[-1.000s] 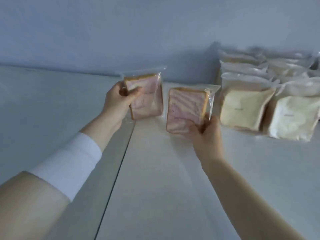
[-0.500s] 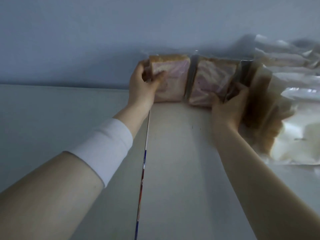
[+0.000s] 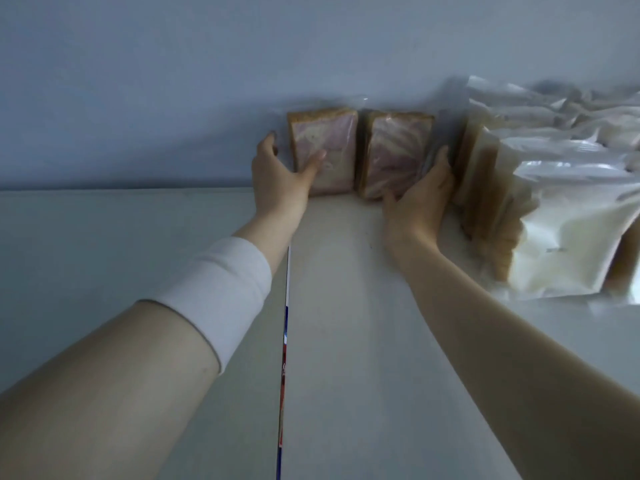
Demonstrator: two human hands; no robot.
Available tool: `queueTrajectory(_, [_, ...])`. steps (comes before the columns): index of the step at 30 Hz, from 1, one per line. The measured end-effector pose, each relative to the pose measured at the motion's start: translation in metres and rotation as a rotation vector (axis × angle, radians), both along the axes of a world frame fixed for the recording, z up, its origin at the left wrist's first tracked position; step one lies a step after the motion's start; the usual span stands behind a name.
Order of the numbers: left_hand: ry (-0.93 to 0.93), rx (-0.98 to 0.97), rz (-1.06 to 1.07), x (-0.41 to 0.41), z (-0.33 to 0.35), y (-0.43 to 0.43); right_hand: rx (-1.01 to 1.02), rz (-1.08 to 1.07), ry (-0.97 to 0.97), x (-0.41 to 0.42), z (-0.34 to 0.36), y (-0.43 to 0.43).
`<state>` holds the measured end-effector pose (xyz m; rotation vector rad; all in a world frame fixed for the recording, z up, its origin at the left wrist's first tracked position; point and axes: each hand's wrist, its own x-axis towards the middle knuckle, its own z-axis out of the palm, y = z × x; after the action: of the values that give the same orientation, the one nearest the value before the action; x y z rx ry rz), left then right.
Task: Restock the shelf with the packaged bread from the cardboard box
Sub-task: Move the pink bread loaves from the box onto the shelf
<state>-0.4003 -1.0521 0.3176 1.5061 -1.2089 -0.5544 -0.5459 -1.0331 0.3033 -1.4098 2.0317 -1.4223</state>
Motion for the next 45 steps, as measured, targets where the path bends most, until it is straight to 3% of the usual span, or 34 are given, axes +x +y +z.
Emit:
queueTrajectory(3, [-0.357, 0.066, 0.108, 0.000, 0.004, 0.046, 0.097, 0.167, 0.258, 0.001, -0.003, 0.041])
queueTrajectory(7, [-1.009, 0.106, -0.042, -0.013, 0.000, 0.119, 0.234, 0.331, 0.578, -0.010, -0.004, 0.094])
queueTrajectory(10, [-1.176, 0.221, -0.146, -0.033, 0.006, 0.168, 0.313, 0.409, 0.684, -0.029, 0.001, 0.141])
queueTrajectory(15, [-1.313, 0.318, -0.327, -0.096, 0.029, 0.253, 0.405, 0.390, 0.641, -0.096, 0.025, 0.243])
queueTrajectory(24, [-1.270, 0.007, -0.702, -0.269, 0.015, 0.380, 0.551, -0.013, 0.637, -0.255, 0.004, 0.425])
queueTrajectory(33, [-1.306, -0.203, -1.087, -0.514, -0.044, 0.533, 0.787, -0.381, 0.514, -0.460, -0.046, 0.629])
queueTrajectory(40, [-1.456, 0.076, -1.310, -0.629, -0.167, 0.647, 1.150, -0.558, 0.172, -0.543, -0.164, 0.812])
queueTrajectory(45, [-1.522, 0.193, -1.472, -0.693, -0.234, 0.680, 1.277, -0.575, -0.011, -0.585, -0.225, 0.847])
